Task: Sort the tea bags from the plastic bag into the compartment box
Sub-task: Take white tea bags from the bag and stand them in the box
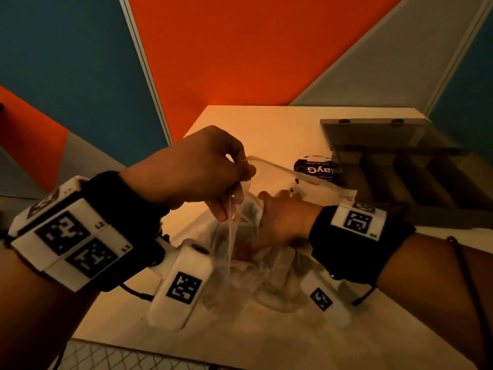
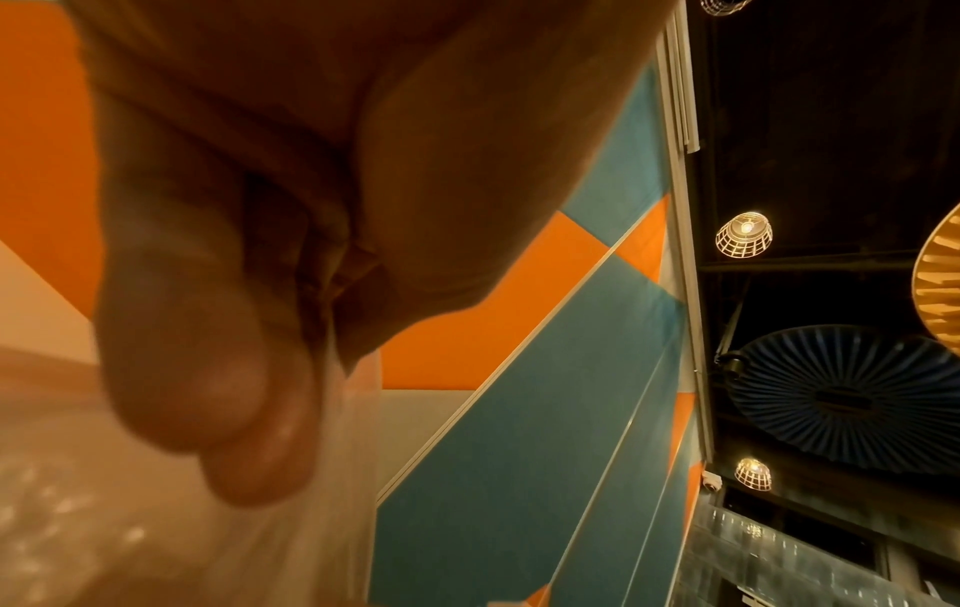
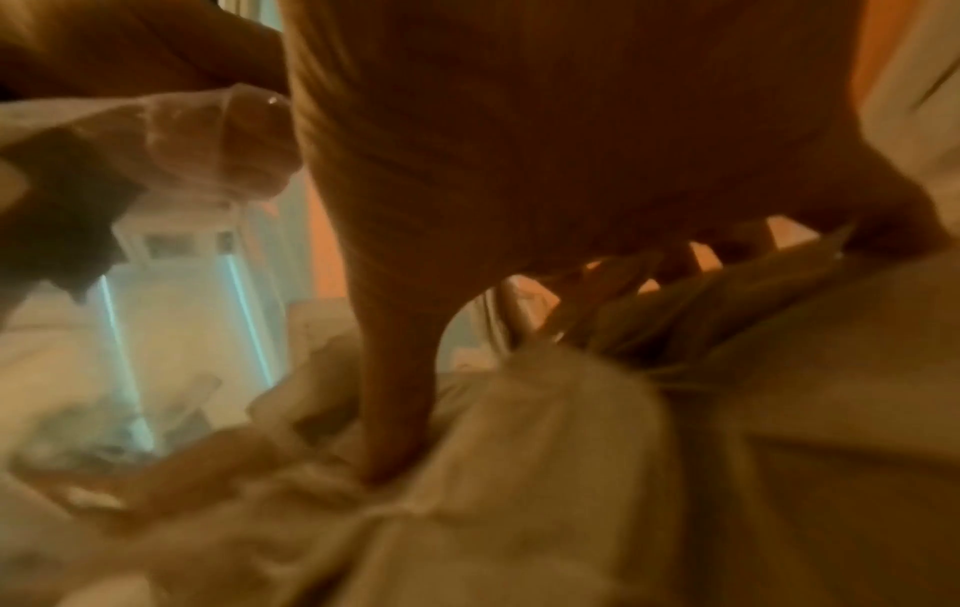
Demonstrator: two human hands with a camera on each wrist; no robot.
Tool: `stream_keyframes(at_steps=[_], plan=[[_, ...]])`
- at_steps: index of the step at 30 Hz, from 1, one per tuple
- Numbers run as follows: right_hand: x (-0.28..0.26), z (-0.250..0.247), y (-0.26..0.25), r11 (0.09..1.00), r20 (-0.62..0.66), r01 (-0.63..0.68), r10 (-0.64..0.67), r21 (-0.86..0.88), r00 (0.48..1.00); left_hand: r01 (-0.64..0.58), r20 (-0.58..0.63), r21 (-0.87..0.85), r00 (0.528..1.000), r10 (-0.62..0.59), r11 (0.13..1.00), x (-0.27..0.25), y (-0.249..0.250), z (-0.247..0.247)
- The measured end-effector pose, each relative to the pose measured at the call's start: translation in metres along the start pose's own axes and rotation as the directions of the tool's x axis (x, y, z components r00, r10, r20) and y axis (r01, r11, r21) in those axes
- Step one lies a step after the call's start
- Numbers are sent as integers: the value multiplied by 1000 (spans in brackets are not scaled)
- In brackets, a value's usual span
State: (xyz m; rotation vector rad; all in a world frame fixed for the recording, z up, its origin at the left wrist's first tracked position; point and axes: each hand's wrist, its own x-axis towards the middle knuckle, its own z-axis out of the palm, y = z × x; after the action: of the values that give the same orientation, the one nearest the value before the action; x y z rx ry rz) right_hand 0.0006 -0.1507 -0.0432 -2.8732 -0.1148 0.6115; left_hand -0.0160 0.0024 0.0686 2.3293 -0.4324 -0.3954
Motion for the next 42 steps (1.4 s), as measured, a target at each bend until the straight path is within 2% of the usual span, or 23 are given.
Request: stream_keyframes(at_steps=[2,5,9,11,13,14,15,16,18,19,20,22,26,31,35,38,42], plan=[[2,-1,-13,999,15,19,-19,31,1000,8,-9,7,1000,-8,1000,1,-1,0],[-2,3,-27,979,29,123,-129,164,991,31,-20,-16,999,-31,999,3,-3,-1],[-8,2,-24,968,-186,183,-151,173,971,43,-31,-34,999,-44,998,1,-8,-5],[-20,-8,-23,972,-379,226,-187,59,906,34,-56,-41,998,-36,999,0,-12,-7],[-31,-12,-25,964,-573,173,-260,-202,777,29,-75,-61,997,-33,998,0,-13,-9],[-35,-10,-27,940,-580,129,-300,-317,758,31,-78,-73,996,-37,997,0,-14,-9],[-36,-7,-29,914,-524,127,-329,-385,786,37,-79,-81,996,-43,996,-1,-14,-10],[-34,-2,-26,911,-424,179,-338,-372,840,38,-79,-81,996,-44,996,-1,-13,-10],[-36,-3,-19,946,-109,295,-310,-136,944,40,-83,-73,996,-46,997,-2,-14,-11],[-39,-9,-16,951,16,310,-310,-17,951,38,-83,-70,996,-44,997,-3,-14,-11],[-44,-18,-12,949,70,312,-315,51,946,37,-81,-67,996,-42,997,-3,-15,-11],[-52,-37,-4,948,48,306,-311,91,949,39,-82,-54,996,-43,998,-5,-15,-10],[-55,-59,13,979,-14,187,-186,80,982,23,-131,26,991,-19,999,-9,-12,-9],[-49,-49,14,979,-38,202,-202,19,979,-52,-251,286,960,127,957,-15,-10,-1],[-45,-30,12,980,5,200,-200,7,980,-83,-272,433,937,218,898,-29,-2,10],[-36,-21,13,966,-88,255,-250,51,964,-67,-213,600,947,239,797,-42,8,28],[-31,-27,16,955,-162,280,-262,98,951,-152,-99,800,921,378,580,-60,12,53]])
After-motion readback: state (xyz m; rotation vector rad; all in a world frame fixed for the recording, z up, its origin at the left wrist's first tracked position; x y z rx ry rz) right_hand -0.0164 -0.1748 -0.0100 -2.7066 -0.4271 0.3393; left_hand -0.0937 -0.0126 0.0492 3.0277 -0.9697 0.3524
